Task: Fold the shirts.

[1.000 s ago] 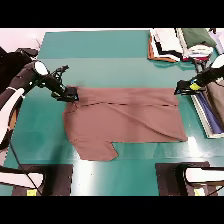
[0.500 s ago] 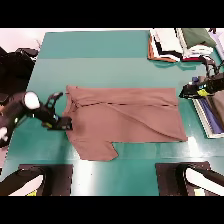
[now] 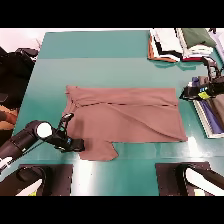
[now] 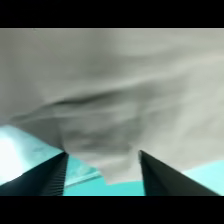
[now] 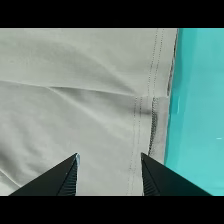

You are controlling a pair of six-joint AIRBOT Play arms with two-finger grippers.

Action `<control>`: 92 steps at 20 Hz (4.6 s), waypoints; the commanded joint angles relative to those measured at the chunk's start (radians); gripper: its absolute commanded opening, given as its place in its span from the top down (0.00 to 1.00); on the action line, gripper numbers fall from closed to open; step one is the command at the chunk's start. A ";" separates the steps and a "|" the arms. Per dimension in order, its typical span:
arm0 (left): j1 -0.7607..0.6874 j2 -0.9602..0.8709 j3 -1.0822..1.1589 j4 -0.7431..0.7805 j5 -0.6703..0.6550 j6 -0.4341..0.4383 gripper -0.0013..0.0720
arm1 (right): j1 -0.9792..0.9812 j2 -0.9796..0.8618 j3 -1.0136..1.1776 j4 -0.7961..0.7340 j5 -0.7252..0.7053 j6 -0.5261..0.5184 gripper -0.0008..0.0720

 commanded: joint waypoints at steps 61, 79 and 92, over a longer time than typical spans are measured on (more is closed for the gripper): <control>0.242 -0.532 0.893 0.117 0.220 0.161 0.94 | -0.390 -0.530 0.096 0.462 0.098 -0.227 0.22; -0.075 -0.999 1.225 0.005 0.262 0.175 0.95 | -0.035 -0.391 0.460 0.629 0.106 -0.198 0.97; -0.021 -0.993 1.245 -0.011 0.228 0.174 0.95 | 0.341 -0.363 0.657 0.629 -0.015 -0.091 0.97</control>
